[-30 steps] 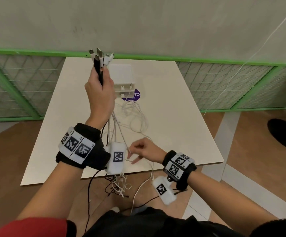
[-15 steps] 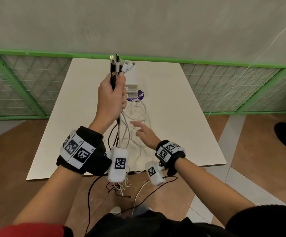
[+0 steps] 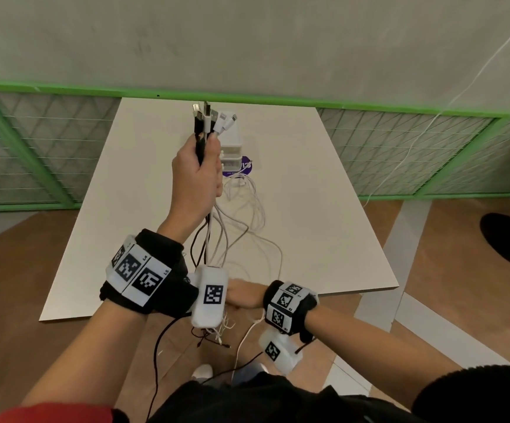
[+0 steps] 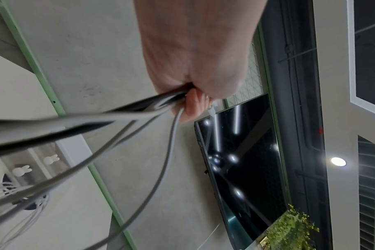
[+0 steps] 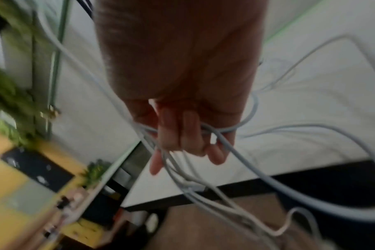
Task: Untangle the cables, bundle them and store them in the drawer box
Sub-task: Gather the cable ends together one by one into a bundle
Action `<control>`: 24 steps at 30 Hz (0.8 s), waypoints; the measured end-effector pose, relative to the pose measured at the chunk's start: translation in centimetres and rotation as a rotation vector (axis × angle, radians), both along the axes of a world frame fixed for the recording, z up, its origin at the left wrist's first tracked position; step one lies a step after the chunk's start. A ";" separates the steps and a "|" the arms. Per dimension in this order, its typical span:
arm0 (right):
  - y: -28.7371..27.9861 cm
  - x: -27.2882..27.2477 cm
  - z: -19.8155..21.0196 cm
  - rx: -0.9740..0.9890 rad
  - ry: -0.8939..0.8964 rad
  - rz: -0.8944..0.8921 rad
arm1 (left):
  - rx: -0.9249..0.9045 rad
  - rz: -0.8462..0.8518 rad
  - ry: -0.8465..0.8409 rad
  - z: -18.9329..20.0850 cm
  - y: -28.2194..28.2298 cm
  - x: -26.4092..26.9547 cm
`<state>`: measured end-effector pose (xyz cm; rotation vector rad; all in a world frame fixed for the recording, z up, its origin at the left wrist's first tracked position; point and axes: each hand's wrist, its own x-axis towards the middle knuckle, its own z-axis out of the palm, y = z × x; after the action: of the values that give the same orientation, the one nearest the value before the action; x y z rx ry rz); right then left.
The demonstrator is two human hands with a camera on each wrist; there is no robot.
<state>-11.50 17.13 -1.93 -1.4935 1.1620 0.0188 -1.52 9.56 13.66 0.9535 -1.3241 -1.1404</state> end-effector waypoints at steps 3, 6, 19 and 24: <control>0.6 0.8 -0.3 -0.132 -0.035 0.090 | 0.012 0.019 -0.028 -0.6 0.2 0.2; -0.6 -1.2 -0.4 -0.519 0.027 -0.037 | 0.001 0.043 -0.062 -0.8 0.3 0.7; -2.6 -3.0 -8.1 -0.233 0.396 -0.244 | 0.012 0.050 -0.019 -0.9 1.0 0.2; -2.4 -2.3 -8.0 -0.276 0.199 -0.337 | 0.006 0.042 -0.018 -1.5 1.3 -0.9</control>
<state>-13.78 14.74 -9.95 -1.5395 1.6189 -0.2360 -2.42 10.84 12.18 0.9934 -1.3101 -1.1064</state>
